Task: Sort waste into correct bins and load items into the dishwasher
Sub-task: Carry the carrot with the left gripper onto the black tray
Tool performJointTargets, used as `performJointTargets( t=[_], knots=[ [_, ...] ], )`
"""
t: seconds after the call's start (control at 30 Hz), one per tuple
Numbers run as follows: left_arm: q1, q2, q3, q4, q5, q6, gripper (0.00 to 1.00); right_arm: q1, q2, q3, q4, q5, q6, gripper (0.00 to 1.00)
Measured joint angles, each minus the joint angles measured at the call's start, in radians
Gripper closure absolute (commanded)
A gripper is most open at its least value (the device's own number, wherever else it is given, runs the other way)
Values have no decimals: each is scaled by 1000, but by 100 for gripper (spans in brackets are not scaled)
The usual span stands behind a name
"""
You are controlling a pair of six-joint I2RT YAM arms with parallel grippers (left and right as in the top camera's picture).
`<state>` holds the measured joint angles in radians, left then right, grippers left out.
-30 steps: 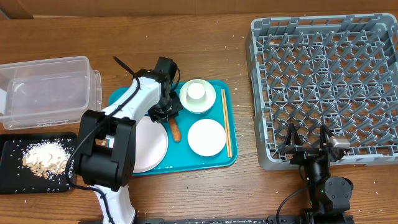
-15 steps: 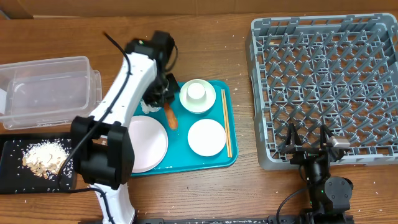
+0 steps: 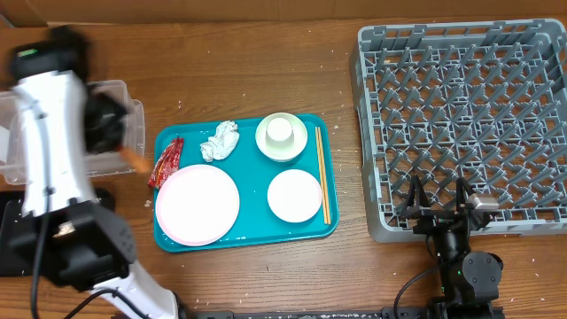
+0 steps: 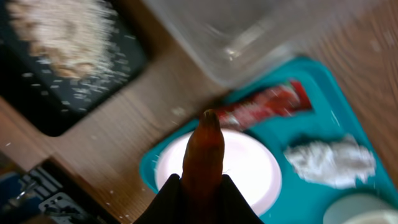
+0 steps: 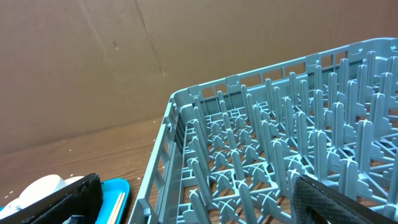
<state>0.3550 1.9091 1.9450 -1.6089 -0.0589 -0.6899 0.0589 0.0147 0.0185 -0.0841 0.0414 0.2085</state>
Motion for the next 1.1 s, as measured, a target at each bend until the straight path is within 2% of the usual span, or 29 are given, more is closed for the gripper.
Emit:
performJointTargets(
  t=[0.27, 0.43, 0.63, 0.87, 1.1],
  knots=[
    [326, 0, -2, 0, -8, 9, 94, 0, 0, 0, 0, 0, 0, 0],
    [474, -2, -63, 42, -37, 9, 93, 0, 0, 0, 0, 0, 1, 0],
    [542, -5, -224, 164, -43, 9, 91, 0, 0, 0, 0, 0, 1, 0],
    [543, -6, -404, 329, -31, 9, 87, 0, 0, 0, 1, 0, 0, 0],
    [544, -6, -494, 452, -28, 9, 82, 0, 0, 0, 0, 0, 0, 0]
  ],
)
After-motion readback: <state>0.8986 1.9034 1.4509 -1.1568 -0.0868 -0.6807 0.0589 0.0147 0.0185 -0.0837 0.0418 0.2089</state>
